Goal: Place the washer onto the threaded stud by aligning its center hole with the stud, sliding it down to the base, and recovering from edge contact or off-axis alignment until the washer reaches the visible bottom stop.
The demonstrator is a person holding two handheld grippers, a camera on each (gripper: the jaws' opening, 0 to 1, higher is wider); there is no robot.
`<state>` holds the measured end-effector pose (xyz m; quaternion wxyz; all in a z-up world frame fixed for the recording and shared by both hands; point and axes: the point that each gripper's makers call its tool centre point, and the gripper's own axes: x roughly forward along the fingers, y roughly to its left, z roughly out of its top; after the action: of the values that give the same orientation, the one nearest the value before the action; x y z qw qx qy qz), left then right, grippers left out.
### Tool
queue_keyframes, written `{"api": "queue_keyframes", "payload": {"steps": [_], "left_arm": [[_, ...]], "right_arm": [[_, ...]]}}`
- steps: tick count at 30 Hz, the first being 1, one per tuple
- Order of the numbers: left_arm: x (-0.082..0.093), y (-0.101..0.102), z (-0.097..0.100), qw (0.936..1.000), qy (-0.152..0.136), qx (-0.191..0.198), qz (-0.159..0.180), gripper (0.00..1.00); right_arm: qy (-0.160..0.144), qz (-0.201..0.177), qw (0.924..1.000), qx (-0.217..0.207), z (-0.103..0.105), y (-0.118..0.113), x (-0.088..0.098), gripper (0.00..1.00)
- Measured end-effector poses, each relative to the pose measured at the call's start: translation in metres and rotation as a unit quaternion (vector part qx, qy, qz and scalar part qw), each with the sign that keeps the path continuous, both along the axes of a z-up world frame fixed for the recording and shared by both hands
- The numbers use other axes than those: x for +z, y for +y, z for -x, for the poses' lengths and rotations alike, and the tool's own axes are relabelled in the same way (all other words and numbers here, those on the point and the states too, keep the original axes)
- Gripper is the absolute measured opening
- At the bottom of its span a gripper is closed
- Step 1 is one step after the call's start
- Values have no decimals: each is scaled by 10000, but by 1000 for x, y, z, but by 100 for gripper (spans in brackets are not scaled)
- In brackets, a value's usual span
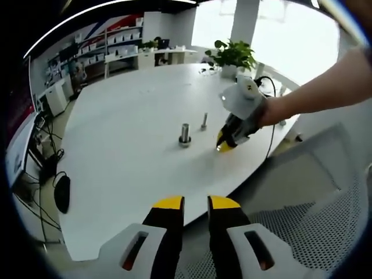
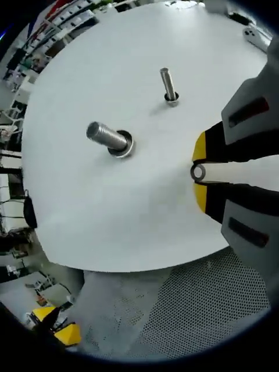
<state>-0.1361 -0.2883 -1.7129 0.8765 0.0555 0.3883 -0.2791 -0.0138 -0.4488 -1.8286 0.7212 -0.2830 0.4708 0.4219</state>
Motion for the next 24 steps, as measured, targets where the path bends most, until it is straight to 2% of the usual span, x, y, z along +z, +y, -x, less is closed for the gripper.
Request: {"api": "queue_keyframes", "payload": {"steps": [5,12,17,21,24], "left_arm": [[5,-2,-2,9999,-101,-4,116,15],[7,-3,-3,9997,-139,43,219,18],[8,-4,-3,9996,-166,37,221,18],[8,-4,-3,9996,-160,33,218,18],[7,-3,-3,9997,-150,20,198,18]], "right_arm": [[-239,7,9995,-204,-27,-7,21,13],[-614,137,9972,-401,-55,-18,38,13],[-822,241,9954,-440,-72,-25,47,13],[-826,192,9949,-549,-78,-26,51,13],[-858,270,9952,-394,-80,-23,48,13]]}}
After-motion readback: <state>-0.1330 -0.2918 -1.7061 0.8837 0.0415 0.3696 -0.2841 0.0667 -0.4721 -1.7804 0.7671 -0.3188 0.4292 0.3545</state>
